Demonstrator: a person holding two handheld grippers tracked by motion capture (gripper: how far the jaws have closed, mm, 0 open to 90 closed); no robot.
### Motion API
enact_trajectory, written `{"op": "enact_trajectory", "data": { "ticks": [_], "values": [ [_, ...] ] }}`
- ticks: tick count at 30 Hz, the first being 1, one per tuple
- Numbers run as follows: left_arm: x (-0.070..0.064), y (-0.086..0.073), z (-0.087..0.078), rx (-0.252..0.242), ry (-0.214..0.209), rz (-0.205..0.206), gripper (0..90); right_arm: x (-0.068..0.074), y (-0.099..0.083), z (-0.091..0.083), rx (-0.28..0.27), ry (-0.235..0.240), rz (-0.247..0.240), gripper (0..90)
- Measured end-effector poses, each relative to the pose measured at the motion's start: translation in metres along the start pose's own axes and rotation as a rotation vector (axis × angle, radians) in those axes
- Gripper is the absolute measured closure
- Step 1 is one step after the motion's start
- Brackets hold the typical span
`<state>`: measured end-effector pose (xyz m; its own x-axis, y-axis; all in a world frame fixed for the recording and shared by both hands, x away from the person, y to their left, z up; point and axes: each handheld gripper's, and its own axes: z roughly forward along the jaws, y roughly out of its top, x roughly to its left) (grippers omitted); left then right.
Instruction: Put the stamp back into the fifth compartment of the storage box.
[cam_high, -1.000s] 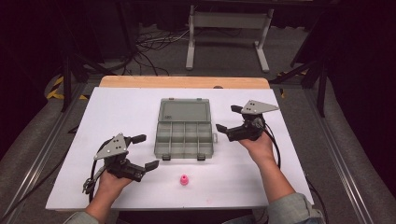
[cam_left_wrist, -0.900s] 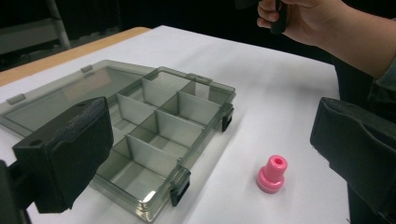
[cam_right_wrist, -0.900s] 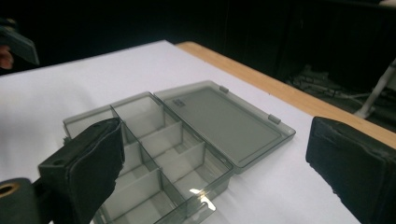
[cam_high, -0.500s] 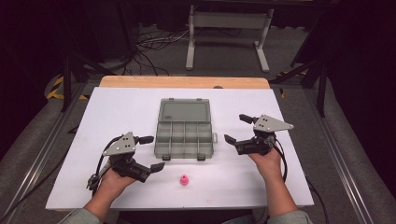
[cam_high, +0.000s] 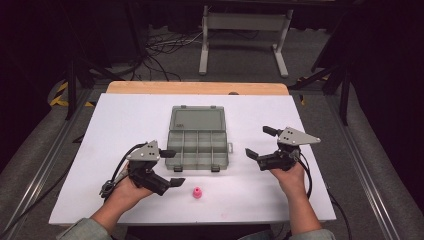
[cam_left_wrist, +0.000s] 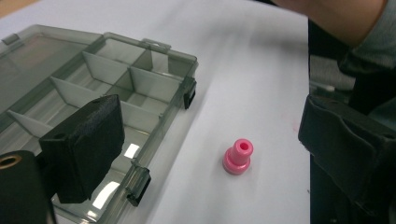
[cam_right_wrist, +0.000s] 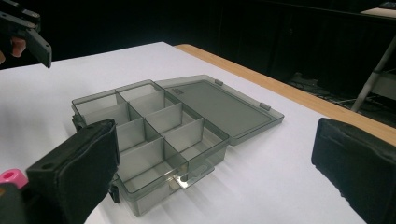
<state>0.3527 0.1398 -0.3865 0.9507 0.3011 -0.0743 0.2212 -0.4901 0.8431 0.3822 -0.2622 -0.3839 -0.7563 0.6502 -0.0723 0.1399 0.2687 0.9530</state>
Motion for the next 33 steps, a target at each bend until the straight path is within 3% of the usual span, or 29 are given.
{"op": "enact_trajectory", "data": {
  "ticks": [7, 15, 26, 33],
  "values": [
    [-0.006, 0.009, 0.017, 0.116, -0.026, 0.040, 6.1, -0.002, -0.002, -0.001, 0.004, 0.002, 0.001, 3.2],
    [-0.011, 0.011, 0.039, 0.208, -0.069, 0.064, 9.4, -0.002, -0.001, -0.003, -0.002, 0.003, 0.004, 3.4],
    [-0.017, 0.007, 0.058, 0.277, -0.111, 0.072, 14.3, -0.003, -0.001, -0.005, -0.004, -0.001, 0.004, 3.6],
    [-0.019, 0.005, 0.068, 0.328, -0.118, 0.083, 20.1, -0.003, -0.001, -0.004, -0.004, 0.003, 0.006, 3.7]
  ]
}}
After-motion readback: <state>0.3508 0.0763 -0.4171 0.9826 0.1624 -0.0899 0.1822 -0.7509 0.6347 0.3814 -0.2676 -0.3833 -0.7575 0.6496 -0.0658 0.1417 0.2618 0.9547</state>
